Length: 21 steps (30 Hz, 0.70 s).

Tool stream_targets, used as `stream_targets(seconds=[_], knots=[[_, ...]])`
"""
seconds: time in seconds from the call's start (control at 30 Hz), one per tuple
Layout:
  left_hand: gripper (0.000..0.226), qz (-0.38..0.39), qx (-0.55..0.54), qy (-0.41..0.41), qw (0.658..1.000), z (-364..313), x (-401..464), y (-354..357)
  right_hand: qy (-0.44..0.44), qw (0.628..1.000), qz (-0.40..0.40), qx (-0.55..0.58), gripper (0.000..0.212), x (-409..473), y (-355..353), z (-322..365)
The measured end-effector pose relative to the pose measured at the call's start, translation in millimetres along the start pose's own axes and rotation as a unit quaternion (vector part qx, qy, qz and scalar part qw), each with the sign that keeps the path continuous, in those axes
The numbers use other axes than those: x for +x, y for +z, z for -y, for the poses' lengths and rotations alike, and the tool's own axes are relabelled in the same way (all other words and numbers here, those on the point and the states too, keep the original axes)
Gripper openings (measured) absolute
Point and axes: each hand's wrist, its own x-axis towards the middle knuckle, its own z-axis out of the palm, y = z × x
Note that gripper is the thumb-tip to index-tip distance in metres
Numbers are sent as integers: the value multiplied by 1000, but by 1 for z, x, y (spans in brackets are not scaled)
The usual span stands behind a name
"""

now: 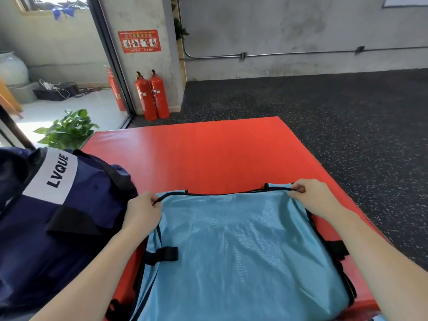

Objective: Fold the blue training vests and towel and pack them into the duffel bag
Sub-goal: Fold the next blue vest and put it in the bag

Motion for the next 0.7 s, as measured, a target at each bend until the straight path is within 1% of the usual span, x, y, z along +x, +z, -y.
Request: stream_targets(seconds=[0.07, 0.13, 0.2, 0.23, 0.27, 0.3, 0.37, 0.4, 0.57, 0.7], knots=[[8, -15, -25, 7, 1000, -2, -1, -3, -7, 1000, -25, 8, 6, -1, -5, 3], [7, -39, -51, 16, 998, -8, 1, -7, -18, 997, -67, 23, 6, 2, -12, 11], [7, -63, -60, 20, 996, -12, 5, -10, -23, 992, -113, 55, 6, 7, -16, 21], [7, -62, -60, 18, 996, -12, 6, -9, -21, 990, -123, 68, 6, 10, -14, 23], [7, -52, -59, 12, 997, -11, 7, -8, -15, 990, -119, 71, 8, 12, -11, 22], [7, -35, -57, 2, 998, -10, 7, -5, -4, 993, -97, 64, 14, 13, -7, 21], [14, -3, -58, -12, 998, -5, 5, -1, 22, 999, -27, 25, 31, 12, 2, 16], [19, 6, -59, -13, 998, -4, 4, 0, 31, 999, -6, 10, 36, 11, 4, 15], [47, 52, -34, -7, 998, -9, -5, -6, 41, 999, 6, 26, 38, 6, -4, 13], [53, 72, -27, 4, 997, -6, -15, -11, 31, 999, 25, -1, 47, 0, -7, 9]])
